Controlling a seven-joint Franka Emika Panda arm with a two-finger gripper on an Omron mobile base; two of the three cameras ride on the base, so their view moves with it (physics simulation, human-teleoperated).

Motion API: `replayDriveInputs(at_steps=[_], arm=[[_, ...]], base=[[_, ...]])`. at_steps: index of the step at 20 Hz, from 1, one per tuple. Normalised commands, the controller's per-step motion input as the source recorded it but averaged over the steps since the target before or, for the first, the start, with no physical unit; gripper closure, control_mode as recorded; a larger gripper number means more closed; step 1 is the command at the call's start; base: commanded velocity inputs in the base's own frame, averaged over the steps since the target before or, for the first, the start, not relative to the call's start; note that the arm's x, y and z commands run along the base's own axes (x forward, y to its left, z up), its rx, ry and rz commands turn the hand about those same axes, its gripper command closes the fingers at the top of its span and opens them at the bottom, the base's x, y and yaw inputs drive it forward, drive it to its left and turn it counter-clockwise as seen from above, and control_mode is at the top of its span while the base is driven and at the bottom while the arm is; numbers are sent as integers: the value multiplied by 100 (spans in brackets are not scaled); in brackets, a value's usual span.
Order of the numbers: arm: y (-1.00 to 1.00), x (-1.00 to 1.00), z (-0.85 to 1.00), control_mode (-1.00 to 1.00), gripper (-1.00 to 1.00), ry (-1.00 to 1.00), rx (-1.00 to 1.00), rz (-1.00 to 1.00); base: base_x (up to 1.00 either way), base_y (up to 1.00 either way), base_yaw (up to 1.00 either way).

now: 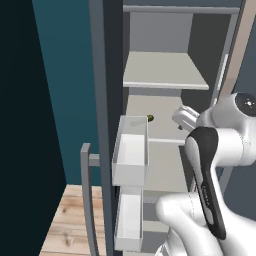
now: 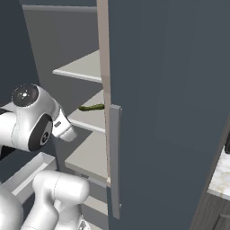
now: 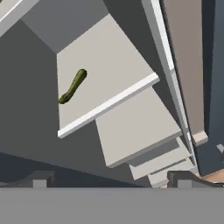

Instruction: Take the steak, mushroom, and squash from the freezer and place them in the bowl on the counter.

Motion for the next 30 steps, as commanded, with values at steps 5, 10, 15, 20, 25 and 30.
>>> replayDriveInputs(at_steps=[5,10,15,20,25,30], arm=[[1,48,-2,-100,-100,0,0,0],[0,45,-7,-100,-100,0,4,0],[0,42,-13,-100,-100,0,1,0],[0,37,-33,-100,-100,-1,0,0],[0,39,-23,-100,-100,0,0,0],[0,38,-18,-100,-100,0,0,0]], base=[[0,0,0],[0,0,0],[0,0,0],[0,0,0],[0,0,0],[0,0,0]])
